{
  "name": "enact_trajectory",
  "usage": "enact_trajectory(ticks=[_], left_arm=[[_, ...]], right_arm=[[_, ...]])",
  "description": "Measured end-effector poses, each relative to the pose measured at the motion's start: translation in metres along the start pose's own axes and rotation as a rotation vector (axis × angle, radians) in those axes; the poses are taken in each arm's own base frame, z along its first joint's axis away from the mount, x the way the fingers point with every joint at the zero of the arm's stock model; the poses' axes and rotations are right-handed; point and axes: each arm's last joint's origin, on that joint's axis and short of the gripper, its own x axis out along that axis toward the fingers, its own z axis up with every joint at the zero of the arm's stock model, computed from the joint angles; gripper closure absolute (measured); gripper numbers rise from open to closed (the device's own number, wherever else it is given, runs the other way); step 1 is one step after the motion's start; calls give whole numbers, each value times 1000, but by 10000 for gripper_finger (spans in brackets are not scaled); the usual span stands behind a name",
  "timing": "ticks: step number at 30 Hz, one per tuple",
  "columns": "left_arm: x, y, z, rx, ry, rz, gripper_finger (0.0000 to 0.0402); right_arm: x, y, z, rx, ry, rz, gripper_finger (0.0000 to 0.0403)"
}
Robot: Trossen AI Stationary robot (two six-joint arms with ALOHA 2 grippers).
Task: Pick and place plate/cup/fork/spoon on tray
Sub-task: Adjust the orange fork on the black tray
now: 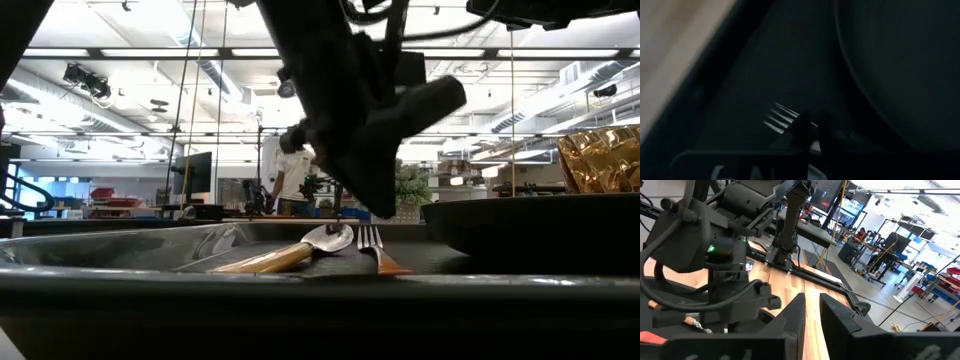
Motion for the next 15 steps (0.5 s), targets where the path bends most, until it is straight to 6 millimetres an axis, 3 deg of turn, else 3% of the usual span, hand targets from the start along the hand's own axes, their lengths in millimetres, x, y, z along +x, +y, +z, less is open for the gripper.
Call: enact_trajectory(ticks=[5,15], left_arm=[[-5,8,5,9,-7,52,361],[9,32,20,-15,26,85,361]], right_arm=[[0,0,0,1,-2,0,339],[0,0,1,4,-12,10,339]])
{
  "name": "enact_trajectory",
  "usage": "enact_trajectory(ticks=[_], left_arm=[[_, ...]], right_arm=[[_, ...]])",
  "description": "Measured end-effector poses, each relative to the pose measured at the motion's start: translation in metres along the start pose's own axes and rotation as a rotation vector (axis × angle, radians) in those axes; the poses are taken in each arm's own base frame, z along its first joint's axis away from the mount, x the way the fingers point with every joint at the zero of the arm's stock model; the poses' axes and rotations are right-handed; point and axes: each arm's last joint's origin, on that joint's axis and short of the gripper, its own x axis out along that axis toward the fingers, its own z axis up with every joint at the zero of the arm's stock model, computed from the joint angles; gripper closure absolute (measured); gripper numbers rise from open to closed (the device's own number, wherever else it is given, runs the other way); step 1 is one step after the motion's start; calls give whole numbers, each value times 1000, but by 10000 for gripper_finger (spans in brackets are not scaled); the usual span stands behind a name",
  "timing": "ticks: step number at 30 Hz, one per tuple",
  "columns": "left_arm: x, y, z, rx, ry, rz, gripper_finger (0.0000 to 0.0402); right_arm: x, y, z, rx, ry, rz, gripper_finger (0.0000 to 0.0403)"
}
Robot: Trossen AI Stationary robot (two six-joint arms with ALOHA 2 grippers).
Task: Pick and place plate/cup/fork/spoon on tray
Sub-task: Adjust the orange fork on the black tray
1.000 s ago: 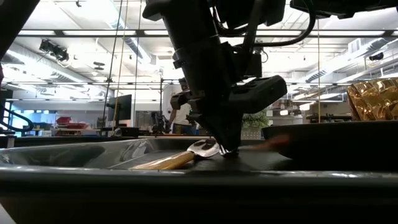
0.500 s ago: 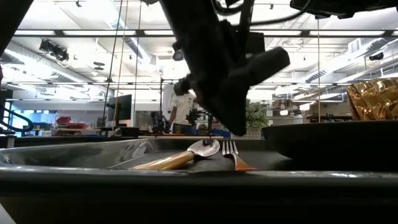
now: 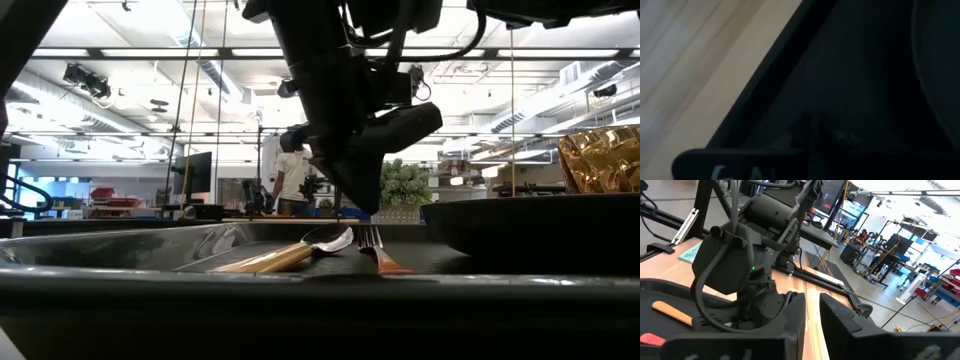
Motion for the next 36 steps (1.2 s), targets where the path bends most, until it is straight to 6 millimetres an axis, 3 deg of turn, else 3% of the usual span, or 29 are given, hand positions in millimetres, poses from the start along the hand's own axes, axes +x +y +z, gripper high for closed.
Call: enact_trajectory(ticks=[12,36], left_arm=[[13,13,6,-20,83,-31,361],[12,6,0,-30,186,-157,361]], right_arm=[[0,0,0,-1,0,1,339],[0,0,0,-1,1,1,339]])
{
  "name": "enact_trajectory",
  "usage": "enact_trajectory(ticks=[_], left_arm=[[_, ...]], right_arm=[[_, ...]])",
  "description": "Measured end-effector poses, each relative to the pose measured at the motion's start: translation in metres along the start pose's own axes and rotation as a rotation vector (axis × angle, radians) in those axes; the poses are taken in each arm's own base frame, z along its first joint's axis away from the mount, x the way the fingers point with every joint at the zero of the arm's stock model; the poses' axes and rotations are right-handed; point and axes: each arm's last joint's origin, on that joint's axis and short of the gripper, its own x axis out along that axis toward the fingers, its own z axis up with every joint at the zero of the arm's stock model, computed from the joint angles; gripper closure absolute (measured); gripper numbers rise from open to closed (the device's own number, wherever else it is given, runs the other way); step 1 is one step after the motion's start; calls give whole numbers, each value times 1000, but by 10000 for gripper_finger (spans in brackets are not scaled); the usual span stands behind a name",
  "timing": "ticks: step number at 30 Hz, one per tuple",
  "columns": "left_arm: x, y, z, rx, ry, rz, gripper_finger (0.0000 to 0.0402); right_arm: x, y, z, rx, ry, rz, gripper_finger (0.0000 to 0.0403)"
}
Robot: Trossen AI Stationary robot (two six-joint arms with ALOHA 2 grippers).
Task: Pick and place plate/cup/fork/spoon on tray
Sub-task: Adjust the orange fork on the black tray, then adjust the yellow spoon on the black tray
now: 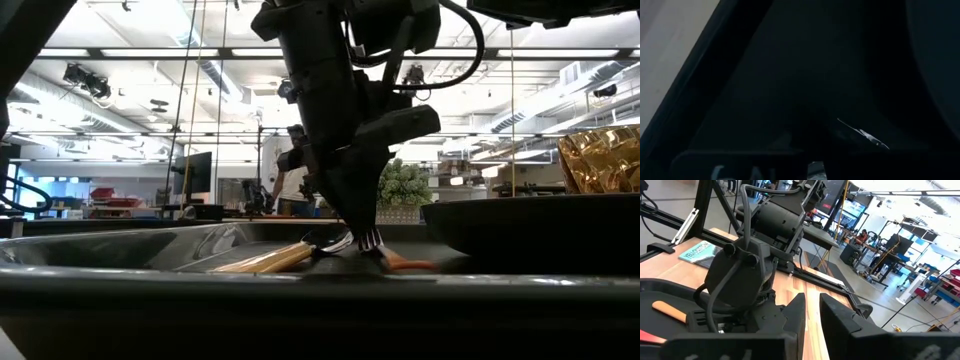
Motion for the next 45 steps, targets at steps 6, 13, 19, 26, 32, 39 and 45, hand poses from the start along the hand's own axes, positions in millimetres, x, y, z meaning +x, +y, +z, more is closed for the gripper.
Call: enact_trajectory(ticks=[6,13,19,26,32,39,45], left_arm=[[-1,1,-1,10,13,10,361],[-1,0,-2,14,5,15,361],[-9,1,0,15,-21,40,361],[-23,6,-4,-17,24,68,361],[-20,3,-9,-11,60,51,361],[-20,4,-11,-2,74,70,361],[-21,1,-16,9,87,78,361]], right_arm=[[0,0,0,0,0,0,339],[0,0,0,0,0,0,339],[0,0,0,0,0,0,339],[0,0,0,1,0,3,339],[0,0,0,3,-2,3,339],[0,0,0,2,-1,3,339],[0,0,0,2,-2,3,339]])
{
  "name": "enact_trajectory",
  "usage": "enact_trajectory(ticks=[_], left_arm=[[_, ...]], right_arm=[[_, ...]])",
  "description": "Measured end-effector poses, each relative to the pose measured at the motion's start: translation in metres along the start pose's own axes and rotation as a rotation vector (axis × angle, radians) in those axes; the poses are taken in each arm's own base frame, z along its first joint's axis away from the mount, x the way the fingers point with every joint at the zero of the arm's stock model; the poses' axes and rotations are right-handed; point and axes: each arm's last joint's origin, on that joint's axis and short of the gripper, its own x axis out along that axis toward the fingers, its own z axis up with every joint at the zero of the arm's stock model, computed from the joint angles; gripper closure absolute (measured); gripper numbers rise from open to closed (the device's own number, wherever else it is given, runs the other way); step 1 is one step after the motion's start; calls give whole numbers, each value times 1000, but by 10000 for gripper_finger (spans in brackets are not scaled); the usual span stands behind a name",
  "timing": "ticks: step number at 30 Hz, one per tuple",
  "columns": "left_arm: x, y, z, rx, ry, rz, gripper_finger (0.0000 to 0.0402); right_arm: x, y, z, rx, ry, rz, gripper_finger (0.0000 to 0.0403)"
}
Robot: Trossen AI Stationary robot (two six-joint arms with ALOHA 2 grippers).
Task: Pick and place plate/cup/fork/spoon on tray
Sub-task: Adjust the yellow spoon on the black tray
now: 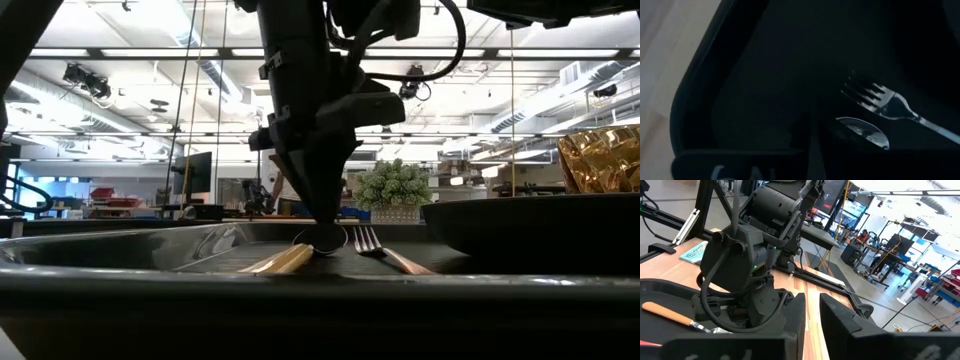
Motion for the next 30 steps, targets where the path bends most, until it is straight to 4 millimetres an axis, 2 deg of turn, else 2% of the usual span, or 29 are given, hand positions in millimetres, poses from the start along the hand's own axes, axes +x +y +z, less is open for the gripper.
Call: enact_trajectory(ticks=[10,16,21,26,30], left_arm=[[-3,3,-4,-2,40,23,361],[-32,2,-9,45,35,-22,370],[-45,-19,-26,119,126,-209,388],[-35,-48,-44,206,110,-297,394],[-29,-56,-44,190,68,-313,392]], right_arm=[[0,0,0,0,0,0,339],[0,0,0,0,0,0,339],[0,0,0,0,0,0,339],[0,0,0,1,0,0,339],[0,0,1,5,-10,1,339]])
